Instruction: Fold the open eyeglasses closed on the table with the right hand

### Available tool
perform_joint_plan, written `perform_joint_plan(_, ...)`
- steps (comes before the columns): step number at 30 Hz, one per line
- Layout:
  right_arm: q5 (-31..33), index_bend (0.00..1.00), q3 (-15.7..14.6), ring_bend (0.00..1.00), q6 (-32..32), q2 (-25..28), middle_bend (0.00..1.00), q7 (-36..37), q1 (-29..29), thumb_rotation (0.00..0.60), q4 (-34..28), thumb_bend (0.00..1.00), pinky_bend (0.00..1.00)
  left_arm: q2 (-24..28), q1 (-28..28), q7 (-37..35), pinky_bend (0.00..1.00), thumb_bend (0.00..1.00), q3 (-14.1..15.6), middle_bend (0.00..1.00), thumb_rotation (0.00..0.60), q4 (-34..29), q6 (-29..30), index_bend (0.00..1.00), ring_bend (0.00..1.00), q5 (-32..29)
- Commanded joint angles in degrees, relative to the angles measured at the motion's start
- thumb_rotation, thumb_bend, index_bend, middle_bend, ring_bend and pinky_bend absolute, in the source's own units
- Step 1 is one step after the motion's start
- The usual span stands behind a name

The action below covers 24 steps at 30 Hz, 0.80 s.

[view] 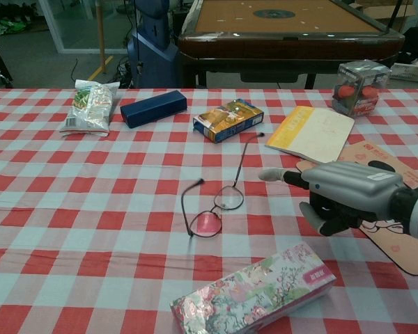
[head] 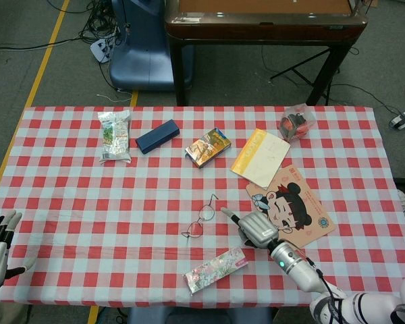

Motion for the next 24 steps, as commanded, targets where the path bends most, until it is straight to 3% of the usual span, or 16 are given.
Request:
perform_joint_plan(1, -0.4, 0.00, -0.4, 1.00, 0.9, 1.2, 1.00, 0.5, -1.0, 0.600, -0.7, 0.72, 0.99, -0.1, -0.1, 0.1, 0.00, 0.16, 0.0, 0.00, 0.600, -0.1, -0.1, 0.00, 0.00, 0.2)
perform_joint_plan(10, 0.7, 0.00, 2.0, 1.00, 1.5, 2.6, 1.00, 1.2, -1.4, 0.600, -0.3, 0.72, 0.99, -0.1, -0.2, 0.4, 0.00, 0.16, 0.1, 0.00, 0.600, -0.6, 0.0, 0.00, 0.00, 0.6)
perform_joint_plan(24, 2.9, 0.00, 7.1, 1.00, -3.9, -1.8, 1.00, -0.8, 4.1, 0.600, 2.1, 0.72, 0.99, 0.2, 0.3, 0.4, 0.00, 0.16, 0.2, 0.00, 0.600, -0.5, 0.1, 0.00, 0.00, -0.1)
